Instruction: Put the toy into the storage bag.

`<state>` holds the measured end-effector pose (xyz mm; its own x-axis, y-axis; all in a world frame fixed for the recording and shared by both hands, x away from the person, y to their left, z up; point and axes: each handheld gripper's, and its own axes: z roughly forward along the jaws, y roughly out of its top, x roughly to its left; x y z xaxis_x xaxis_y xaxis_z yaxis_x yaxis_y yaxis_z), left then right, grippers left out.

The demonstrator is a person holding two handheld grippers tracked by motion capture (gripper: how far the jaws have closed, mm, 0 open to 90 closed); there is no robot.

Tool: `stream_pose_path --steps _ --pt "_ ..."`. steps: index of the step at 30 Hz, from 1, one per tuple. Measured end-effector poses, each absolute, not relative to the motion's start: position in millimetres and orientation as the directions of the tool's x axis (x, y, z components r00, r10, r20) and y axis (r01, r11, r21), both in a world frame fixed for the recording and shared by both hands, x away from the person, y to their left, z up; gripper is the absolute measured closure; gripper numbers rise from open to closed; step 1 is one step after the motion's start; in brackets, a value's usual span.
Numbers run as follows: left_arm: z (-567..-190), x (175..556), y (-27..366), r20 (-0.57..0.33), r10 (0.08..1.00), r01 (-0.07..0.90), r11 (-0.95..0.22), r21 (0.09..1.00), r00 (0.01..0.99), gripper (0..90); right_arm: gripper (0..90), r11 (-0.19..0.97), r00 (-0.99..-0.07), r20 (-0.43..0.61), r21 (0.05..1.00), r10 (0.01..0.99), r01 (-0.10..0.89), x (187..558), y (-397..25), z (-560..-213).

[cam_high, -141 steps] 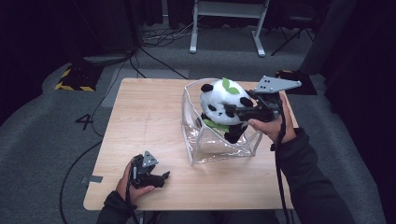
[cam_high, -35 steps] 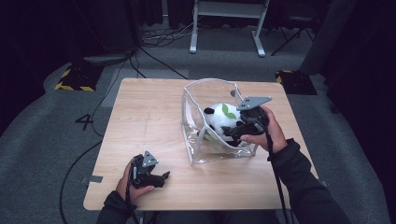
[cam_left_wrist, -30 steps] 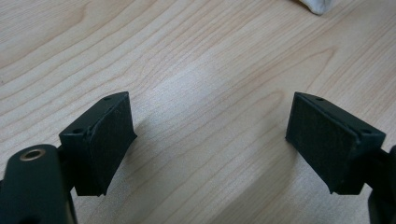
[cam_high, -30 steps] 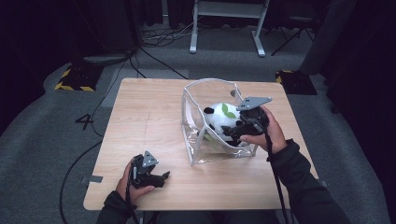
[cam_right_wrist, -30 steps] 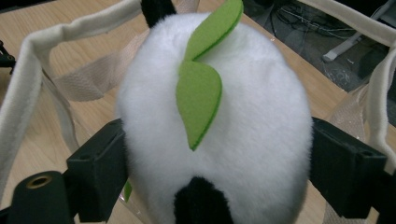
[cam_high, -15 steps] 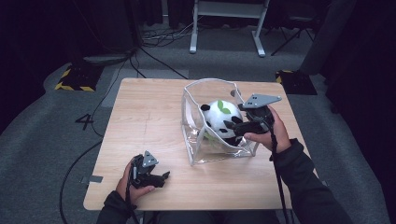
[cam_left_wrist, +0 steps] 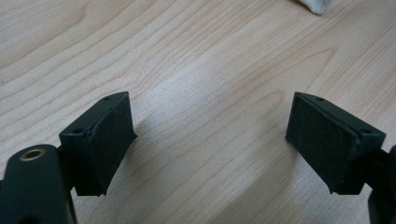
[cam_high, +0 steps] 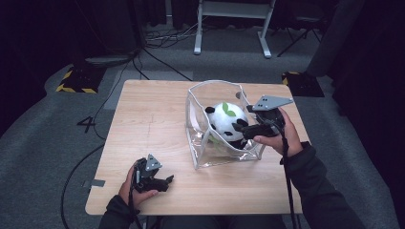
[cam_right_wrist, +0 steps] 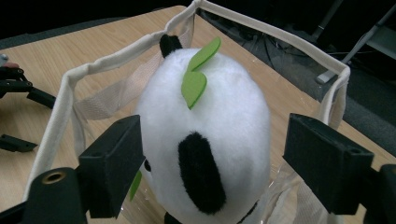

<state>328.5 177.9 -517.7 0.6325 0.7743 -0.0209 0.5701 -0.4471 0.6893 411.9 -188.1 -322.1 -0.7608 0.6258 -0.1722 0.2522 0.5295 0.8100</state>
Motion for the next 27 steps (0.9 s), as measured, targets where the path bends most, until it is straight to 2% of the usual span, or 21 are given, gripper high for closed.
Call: stream_pose_path --steps 27 --pt "-518 329 178 -0.021 0.774 0.570 -0.447 0.689 0.633 15.2 19.5 0.541 -0.738 -0.221 0.810 0.637 0.225 397 -215 -303"
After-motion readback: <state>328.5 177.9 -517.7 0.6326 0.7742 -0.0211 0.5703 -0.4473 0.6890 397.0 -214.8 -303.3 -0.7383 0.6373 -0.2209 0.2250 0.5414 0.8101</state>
